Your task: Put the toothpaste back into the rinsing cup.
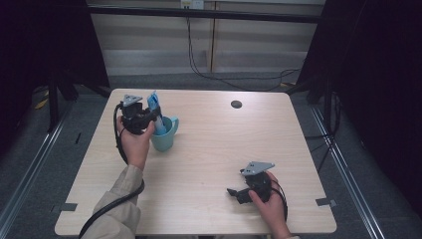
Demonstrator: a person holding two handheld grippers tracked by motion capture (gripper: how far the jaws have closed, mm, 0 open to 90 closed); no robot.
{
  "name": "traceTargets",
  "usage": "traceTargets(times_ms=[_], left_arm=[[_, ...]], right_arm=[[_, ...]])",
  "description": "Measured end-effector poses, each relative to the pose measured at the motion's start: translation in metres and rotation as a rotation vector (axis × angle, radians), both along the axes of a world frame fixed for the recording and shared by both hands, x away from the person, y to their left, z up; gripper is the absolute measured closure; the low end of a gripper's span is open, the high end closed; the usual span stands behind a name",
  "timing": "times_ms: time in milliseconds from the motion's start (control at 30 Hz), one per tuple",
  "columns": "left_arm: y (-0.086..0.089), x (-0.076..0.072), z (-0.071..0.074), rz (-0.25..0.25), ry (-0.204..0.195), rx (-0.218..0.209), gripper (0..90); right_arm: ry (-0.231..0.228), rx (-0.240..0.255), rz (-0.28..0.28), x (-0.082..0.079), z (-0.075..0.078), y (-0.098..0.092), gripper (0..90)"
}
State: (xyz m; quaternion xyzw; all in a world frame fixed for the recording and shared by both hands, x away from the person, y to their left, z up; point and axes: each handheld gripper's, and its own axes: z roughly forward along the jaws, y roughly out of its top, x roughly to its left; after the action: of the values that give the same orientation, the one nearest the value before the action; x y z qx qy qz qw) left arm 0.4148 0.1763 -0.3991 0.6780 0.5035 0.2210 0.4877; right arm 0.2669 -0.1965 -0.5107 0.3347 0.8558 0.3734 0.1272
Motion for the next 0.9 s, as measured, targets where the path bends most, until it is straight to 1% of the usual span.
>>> traceTargets(times_ms=[333,467,567,800,900], left_arm=[[0.0053,0.0011,-0.0006,0.011,0.002,0.003,71.3],[0.0053,0.0014,-0.0001,0.012,0.001,0.022,70.8],[0.0057,0.0015,-0.0004,0.015,0.000,0.025,70.4],[0.0080,0.0015,-0.0012,0.021,-0.002,0.022,69.7],[0.0093,0.0014,-0.0011,0.019,-0.001,0.027,69.6]], right_arm=[[0.000,0.000,0.001,0.0000,0.0000,0.0001,12.8],[0.000,0.000,0.001,0.0000,0.0000,0.0001,12.8],[0.001,0.000,0.001,-0.0001,0.0000,0.0001,12.8],[0.001,0.000,0.001,-0.0001,0.0000,0.0001,12.8],[0.001,0.000,0.001,-0.0001,0.0001,0.0001,12.8]])
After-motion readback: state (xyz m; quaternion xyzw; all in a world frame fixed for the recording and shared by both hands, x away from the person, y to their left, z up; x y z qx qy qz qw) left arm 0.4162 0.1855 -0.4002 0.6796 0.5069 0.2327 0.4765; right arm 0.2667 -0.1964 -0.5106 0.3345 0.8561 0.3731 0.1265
